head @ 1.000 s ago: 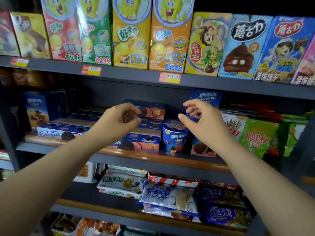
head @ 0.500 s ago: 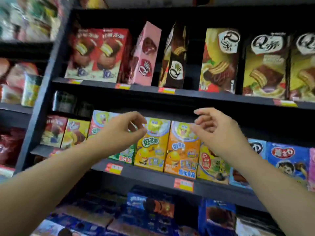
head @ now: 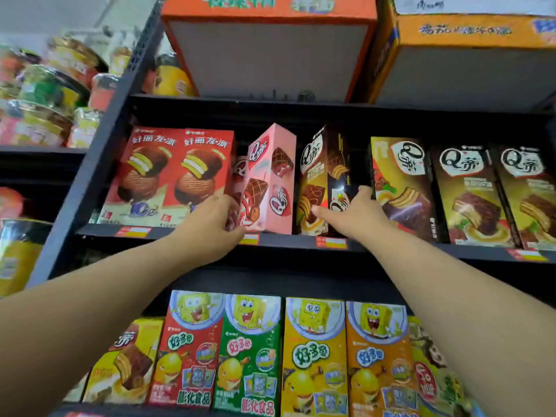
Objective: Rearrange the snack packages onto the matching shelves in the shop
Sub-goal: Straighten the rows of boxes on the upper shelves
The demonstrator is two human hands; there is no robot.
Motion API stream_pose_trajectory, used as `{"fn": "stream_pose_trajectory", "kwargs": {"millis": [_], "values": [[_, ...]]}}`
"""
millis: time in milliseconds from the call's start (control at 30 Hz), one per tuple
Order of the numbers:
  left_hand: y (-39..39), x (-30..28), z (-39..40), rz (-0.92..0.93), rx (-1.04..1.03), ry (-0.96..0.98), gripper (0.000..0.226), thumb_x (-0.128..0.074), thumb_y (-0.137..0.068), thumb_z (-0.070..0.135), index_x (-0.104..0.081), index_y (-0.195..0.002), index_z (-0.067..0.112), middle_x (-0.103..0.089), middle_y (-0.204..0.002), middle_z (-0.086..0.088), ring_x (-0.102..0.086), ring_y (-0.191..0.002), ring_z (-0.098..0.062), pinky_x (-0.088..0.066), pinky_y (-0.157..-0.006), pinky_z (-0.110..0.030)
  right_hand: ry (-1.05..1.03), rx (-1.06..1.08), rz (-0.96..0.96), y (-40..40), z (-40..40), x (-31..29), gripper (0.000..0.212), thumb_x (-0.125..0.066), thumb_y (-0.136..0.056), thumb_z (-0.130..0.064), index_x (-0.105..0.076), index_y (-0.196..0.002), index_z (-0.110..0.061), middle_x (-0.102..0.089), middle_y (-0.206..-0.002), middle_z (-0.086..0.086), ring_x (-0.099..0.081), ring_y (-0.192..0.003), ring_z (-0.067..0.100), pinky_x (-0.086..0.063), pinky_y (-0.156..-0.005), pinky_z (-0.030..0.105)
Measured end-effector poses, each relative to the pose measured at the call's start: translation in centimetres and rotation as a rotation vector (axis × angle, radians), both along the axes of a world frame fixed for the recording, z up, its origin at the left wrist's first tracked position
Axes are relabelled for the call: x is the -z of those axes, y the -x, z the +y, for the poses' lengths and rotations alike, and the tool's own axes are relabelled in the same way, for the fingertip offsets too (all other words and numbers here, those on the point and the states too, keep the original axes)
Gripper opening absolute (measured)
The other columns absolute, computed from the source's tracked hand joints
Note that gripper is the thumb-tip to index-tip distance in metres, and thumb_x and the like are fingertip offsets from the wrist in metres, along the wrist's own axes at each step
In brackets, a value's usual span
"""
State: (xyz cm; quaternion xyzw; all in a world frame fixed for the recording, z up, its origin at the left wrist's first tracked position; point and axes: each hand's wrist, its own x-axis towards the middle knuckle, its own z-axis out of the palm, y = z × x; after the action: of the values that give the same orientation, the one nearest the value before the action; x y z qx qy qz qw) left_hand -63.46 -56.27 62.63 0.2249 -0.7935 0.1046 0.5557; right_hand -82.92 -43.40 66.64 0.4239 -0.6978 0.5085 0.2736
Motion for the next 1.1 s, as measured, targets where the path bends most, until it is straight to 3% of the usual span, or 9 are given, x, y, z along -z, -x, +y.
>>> {"fn": "stream_pose_trajectory", "kwargs": {"millis": [200,300,400,500,700,800,900,967,1100], "values": [[1.0,-2.0,-1.7,0.025,0.079,-0.065,0.039,-0.054,-0.091,0.035,-0.047,-0.120,0.010,-0.053,-0.113,-0.006,-0.049,-0.091,-0.017,-0.035,-0.076,-0.027,-0.077,-0.050,-0.087,2.2,1.0,-1.0,0.073,-0.072,-0.073,-0.055,-0.050,-0.119,-0.003,-0.061,-0.112,0.008,-0.059,-0.103,0.026,-0.053,-0.086,0.038],[1.7,-2.9,-1.9,0.062,0.083,-0.127,0.045,-0.055,-0.088,0.043,-0.047,-0.117,0.010,-0.056,-0.107,-0.005,-0.051,-0.090,-0.019,-0.038,-0.073,-0.029,-0.082,-0.155,-0.092,2.9,2.3,-0.9,0.050,-0.070,-0.079,-0.047,-0.056,-0.111,-0.012,-0.060,-0.093,0.000,-0.061,-0.097,0.022,-0.053,-0.090,0.039],[2.9,-3.9,-2.8,0.057,0.090,-0.239,0.060,-0.057,-0.082,0.056,-0.047,-0.116,0.007,-0.056,-0.111,-0.010,-0.055,-0.093,-0.024,-0.043,-0.071,-0.031,-0.137,-0.142,-0.059,3.8,3.0,-1.1,0.061,-0.068,-0.080,-0.049,-0.056,-0.123,-0.007,-0.064,-0.107,0.004,-0.061,-0.102,0.021,-0.051,-0.093,0.038],[3.8,-4.6,-3.6,0.037,0.155,-0.373,0.098,-0.056,-0.055,0.085,-0.050,-0.118,0.010,-0.057,-0.117,-0.010,-0.058,-0.100,-0.028,-0.049,-0.091,-0.042,-0.137,-0.240,-0.124,4.6,2.9,-1.3,0.066,-0.071,-0.081,-0.041,-0.048,-0.133,-0.006,-0.065,-0.112,0.006,-0.063,-0.103,0.019,-0.053,-0.092,0.036],[4.7,-5.7,-4.1,-0.010,0.216,-0.575,0.132,-0.068,-0.028,0.087,-0.036,-0.136,0.018,-0.053,-0.131,-0.007,-0.054,-0.114,-0.030,-0.041,-0.103,-0.046,-0.140,-0.378,-0.204,5.3,3.3,-1.7,0.046,-0.069,-0.086,-0.022,-0.053,-0.127,-0.009,-0.070,-0.107,0.008,-0.066,-0.101,0.020,-0.054,-0.090,0.033],[5.0,-5.9,-2.4,-0.031,0.314,-0.662,0.125,-0.077,-0.049,0.067,-0.011,-0.148,0.027,-0.038,-0.145,-0.009,-0.039,-0.131,-0.032,-0.028,-0.111,-0.043,-0.130,-0.378,-0.196,5.5,3.1,-1.7,0.040,-0.068,-0.086,-0.021,-0.055,-0.123,-0.011,-0.070,-0.105,0.008,-0.067,-0.101,0.021,-0.053,-0.093,0.036],[5.9,-6.3,-2.6,0.004,0.360,-0.653,0.119,-0.076,-0.069,0.047,0.008,-0.150,0.025,-0.033,-0.149,-0.010,-0.034,-0.134,-0.032,-0.023,-0.111,-0.042,-0.102,-0.341,-0.185,5.7,2.7,-1.4,0.059,-0.072,-0.081,-0.033,-0.049,-0.132,-0.013,-0.069,-0.105,0.006,-0.067,-0.097,0.020,-0.054,-0.088,0.035],[6.3,-6.2,-3.1,0.051,0.358,-0.614,0.120,-0.079,-0.066,0.047,0.006,-0.149,0.026,-0.040,-0.142,-0.009,-0.043,-0.124,-0.029,-0.029,-0.110,-0.039,-0.119,-0.259,-0.127,5.8,2.5,-1.1,0.072,-0.074,-0.077,-0.043,-0.046,-0.136,-0.014,-0.067,-0.102,0.003,-0.066,-0.092,0.016,-0.054,-0.080,0.030],[7.1,-5.3,-2.4,0.124,0.101,-0.455,0.123,-0.070,-0.057,0.070,0.005,-0.147,0.030,-0.043,-0.140,-0.015,-0.044,-0.124,-0.035,-0.038,-0.106,-0.045,-0.095,-0.174,-0.030,5.5,2.6,-0.5,0.064,-0.070,-0.080,-0.045,-0.051,-0.132,-0.014,-0.061,-0.095,-0.005,-0.060,-0.085,0.009,-0.047,-0.070,0.025]]}}
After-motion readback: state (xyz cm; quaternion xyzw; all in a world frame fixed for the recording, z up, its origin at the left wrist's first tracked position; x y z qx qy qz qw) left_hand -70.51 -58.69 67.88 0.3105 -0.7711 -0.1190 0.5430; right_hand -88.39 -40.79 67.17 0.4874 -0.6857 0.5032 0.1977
